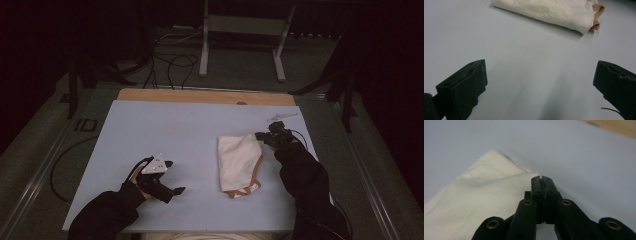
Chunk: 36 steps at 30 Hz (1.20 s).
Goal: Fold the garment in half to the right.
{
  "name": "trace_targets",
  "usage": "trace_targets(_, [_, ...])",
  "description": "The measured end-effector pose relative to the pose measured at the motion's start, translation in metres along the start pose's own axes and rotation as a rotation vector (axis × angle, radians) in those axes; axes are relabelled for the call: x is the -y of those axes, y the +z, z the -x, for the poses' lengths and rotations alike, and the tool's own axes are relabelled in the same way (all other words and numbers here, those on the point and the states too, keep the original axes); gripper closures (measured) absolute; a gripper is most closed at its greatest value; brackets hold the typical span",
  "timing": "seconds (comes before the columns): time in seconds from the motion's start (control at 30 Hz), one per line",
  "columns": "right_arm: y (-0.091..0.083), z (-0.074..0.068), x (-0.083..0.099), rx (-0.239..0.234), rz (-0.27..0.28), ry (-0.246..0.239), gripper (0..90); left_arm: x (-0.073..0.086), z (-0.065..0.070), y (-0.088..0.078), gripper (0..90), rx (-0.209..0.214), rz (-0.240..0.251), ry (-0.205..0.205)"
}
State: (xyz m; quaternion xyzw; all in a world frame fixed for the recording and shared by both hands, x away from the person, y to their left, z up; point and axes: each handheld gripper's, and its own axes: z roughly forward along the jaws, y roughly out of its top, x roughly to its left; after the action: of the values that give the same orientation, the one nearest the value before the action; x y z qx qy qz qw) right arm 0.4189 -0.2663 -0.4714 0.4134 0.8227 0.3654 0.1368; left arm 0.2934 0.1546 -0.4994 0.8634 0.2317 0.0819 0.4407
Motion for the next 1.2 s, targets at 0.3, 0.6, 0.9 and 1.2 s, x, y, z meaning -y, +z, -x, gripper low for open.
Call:
trace_targets(0.3, [0.010, 0.008, 0.017, 0.020, -0.048, 0.021, 89.3, 0.001, -0.001, -0.002, 0.0, -0.011, 0.005, -0.006])
trace_targets(0.6, [0.027, 0.009, 0.028, 0.024, -0.092, 0.030, 88.6, 0.005, -0.001, -0.005, 0.0, -0.024, 0.002, -0.009])
trace_targets(0.9, [0.022, 0.014, 0.026, 0.070, -0.086, 0.031, 83.5, 0.009, 0.003, -0.011, 0.0, -0.036, 0.010, 0.002])
trace_targets(1.2, [0.017, 0.018, 0.010, 0.064, -0.018, 0.043, 63.5, 0.014, 0.001, -0.012, 0.0, -0.033, 0.028, -0.015])
